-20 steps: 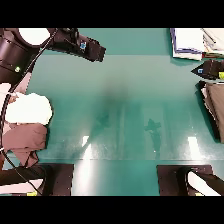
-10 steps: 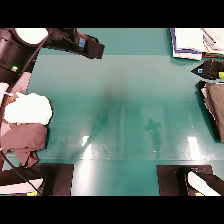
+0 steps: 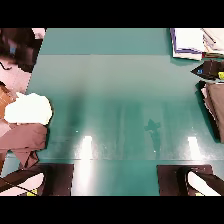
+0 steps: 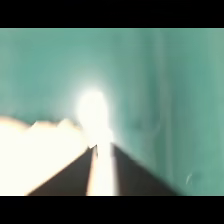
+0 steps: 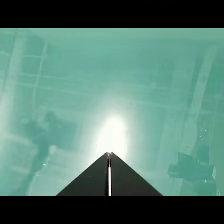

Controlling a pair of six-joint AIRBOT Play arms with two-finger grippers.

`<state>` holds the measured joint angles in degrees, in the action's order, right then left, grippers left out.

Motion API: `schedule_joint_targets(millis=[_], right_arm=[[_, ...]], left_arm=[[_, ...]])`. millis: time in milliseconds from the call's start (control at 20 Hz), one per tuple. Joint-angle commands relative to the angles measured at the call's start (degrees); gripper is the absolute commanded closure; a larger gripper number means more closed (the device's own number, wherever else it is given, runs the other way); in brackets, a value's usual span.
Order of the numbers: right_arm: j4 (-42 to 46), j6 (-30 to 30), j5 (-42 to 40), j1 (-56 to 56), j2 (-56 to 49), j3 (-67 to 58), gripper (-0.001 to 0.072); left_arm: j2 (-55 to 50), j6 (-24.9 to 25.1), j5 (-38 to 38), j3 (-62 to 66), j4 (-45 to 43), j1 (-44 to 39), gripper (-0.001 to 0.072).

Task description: Fold the shirts.

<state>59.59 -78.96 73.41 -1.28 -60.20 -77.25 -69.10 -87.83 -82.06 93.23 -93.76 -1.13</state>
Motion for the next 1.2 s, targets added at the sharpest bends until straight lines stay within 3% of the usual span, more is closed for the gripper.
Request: schedule_joint_targets(millis=[0,50,300,450,500,550,600,650,900,1150], right_arm=[[0.0,-0.02,0.07,0.02,0.02,0.02,0.0695],[0.0,-0.02,0.07,0.02,0.02,0.02,0.0695],[0.0,-0.02,0.04,0.02,0.0,0.02,0.0695],[0.0,-0.02,-0.76,0.02,0.02,0.02,0.0695],[0.0,-0.02,-1.29,0.02,0.0,0.02,0.0695],[0.0,-0.02,-1.77,0.02,0.0,0.02,0.0695],[-0.02,-0.02,-2.14,0.02,0.0,0.02,0.0695],[-0.11,-0.02,-2.49,0.02,0.02,0.02,0.0695],[-0.11,-0.04,-2.45,0.02,0.0,-6.69,0.0696],[-0.04,-0.04,-2.97,0.02,-0.02,-18.71,0.0696]], left_arm=[[1.01,-0.48,0.68,-12.63,-2.27,8.41,0.0035],[1.01,-0.46,4.04,-17.68,-2.27,10.03,0.0087],[0.59,-0.72,20.79,-35.5,-2.49,15.21,0.0087],[0.59,-0.72,22.88,-38.21,-3.37,15.76,0.0088],[0.59,-0.74,22.67,-38.23,-3.37,15.76,0.0189],[0.59,-0.7,22.16,-38.23,-3.37,15.74,0.0463],[0.59,-0.7,21.81,-38.23,-3.37,15.76,0.0607],[0.66,-0.7,21.42,-38.07,-3.34,15.74,0.0686],[9.14,-0.63,18.86,-26.49,-2.95,13.9,0.0686],[17.29,1.14,10.29,-1.62,-1.62,-2.78,0.0687]])
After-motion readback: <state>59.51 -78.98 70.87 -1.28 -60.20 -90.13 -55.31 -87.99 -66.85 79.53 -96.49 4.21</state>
